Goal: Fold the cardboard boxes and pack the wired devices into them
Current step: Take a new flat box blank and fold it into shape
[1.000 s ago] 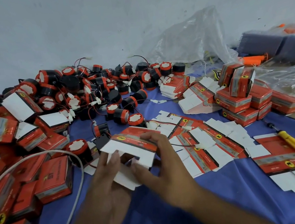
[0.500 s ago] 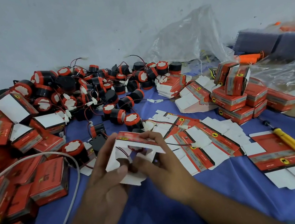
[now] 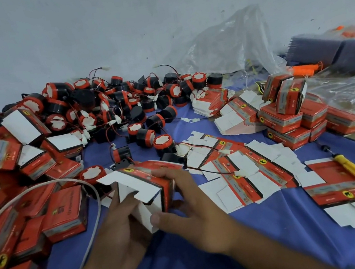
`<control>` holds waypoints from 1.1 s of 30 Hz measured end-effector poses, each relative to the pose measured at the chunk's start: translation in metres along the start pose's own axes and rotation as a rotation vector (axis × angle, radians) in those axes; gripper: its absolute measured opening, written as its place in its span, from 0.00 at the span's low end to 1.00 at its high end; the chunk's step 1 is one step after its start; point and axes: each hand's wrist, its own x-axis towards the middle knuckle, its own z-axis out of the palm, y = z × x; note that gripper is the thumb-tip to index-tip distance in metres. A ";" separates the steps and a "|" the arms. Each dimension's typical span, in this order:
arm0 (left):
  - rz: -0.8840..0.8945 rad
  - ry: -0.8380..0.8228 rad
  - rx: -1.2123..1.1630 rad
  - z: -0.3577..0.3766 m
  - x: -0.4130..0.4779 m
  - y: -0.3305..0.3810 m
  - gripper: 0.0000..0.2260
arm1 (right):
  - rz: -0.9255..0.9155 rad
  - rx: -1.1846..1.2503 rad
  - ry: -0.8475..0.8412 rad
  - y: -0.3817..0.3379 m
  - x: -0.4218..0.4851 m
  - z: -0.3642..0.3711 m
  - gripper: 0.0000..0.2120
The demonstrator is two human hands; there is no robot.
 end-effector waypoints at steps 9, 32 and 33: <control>-0.072 -0.218 0.052 0.014 -0.007 -0.002 0.38 | 0.094 0.277 0.081 -0.001 0.004 -0.004 0.27; 0.064 0.052 0.081 0.010 0.002 -0.005 0.18 | 0.231 0.445 0.092 -0.002 0.020 -0.015 0.13; 0.065 0.039 0.078 0.010 0.000 -0.006 0.18 | 0.203 0.426 0.081 -0.001 0.015 -0.015 0.17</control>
